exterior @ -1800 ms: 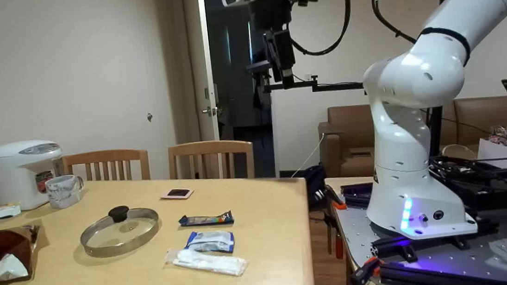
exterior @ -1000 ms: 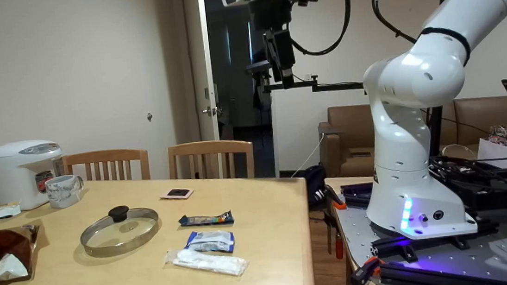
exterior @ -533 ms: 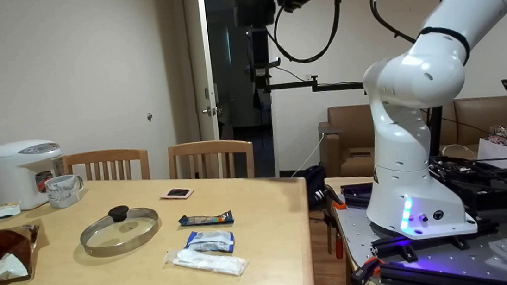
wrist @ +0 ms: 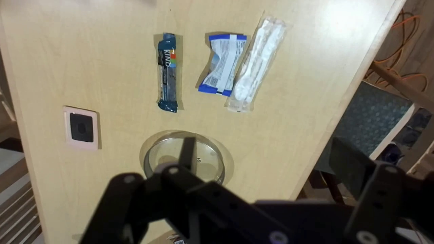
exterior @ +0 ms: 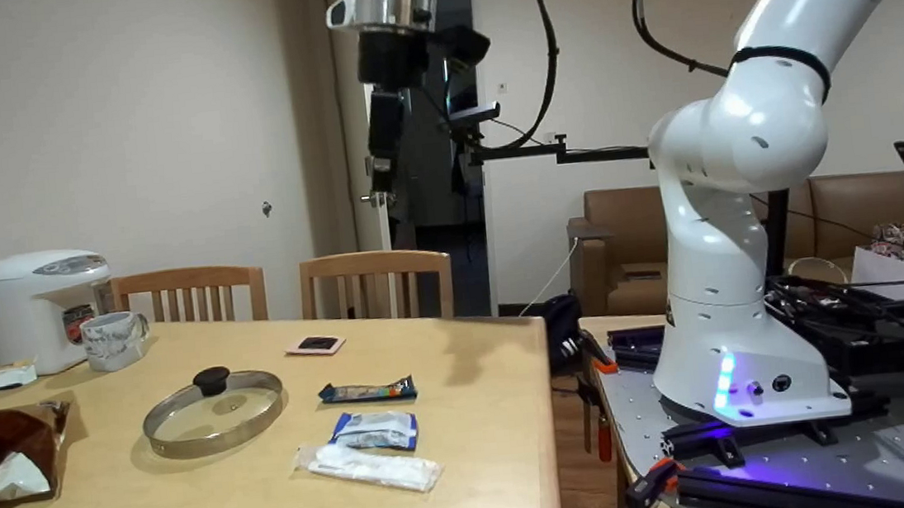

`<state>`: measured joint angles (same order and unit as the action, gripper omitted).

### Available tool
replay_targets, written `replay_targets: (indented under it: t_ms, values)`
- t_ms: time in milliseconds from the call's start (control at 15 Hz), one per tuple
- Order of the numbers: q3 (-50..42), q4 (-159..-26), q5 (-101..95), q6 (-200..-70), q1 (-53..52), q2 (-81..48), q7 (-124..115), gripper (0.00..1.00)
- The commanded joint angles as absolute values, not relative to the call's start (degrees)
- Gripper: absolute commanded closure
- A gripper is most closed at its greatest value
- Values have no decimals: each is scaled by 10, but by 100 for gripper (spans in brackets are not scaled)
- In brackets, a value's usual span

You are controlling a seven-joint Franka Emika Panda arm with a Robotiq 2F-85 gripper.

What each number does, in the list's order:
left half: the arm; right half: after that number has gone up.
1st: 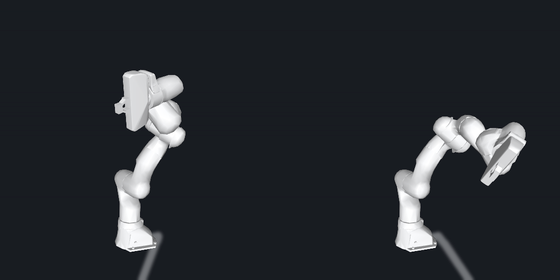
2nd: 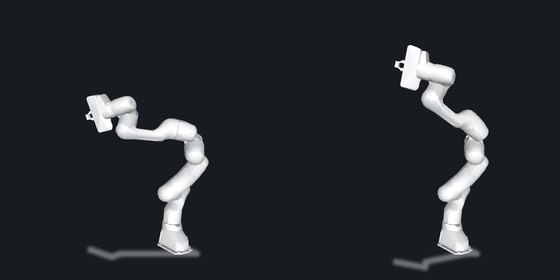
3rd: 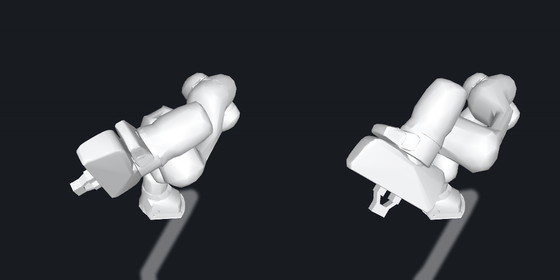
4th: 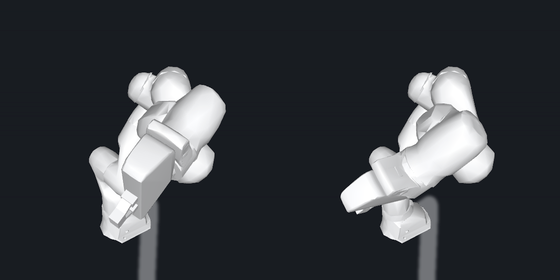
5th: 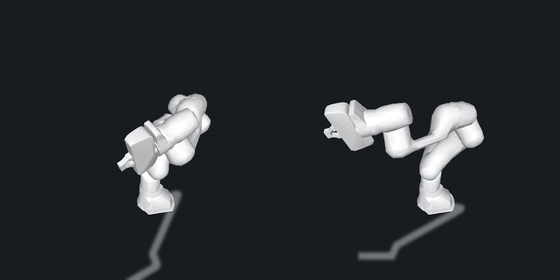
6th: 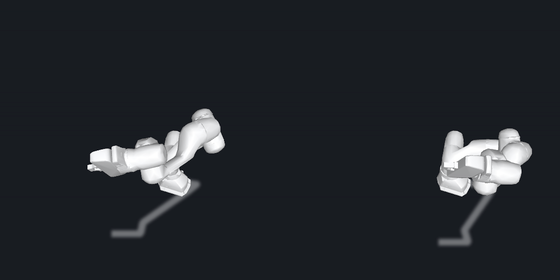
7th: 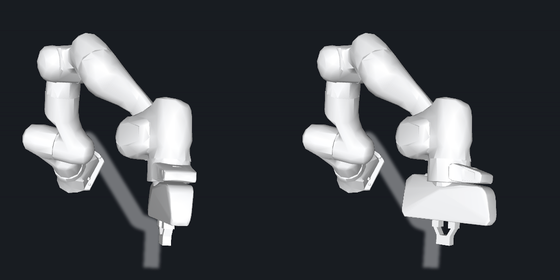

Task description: Pick the glass lid and put it over the blue sachet and the white object

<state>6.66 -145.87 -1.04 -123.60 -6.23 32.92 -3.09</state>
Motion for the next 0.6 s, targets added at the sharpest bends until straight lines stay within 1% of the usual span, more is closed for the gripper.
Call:
replay_targets:
  t_ms: [0,333,533]
  values:
    - [62,-1408,-18,-1268,-52,253,-25,0]
    - [52,-1327,-16,-1249,-47,180,-21,0]
    - [44,-1266,-10,-1213,-47,137,-16,0]
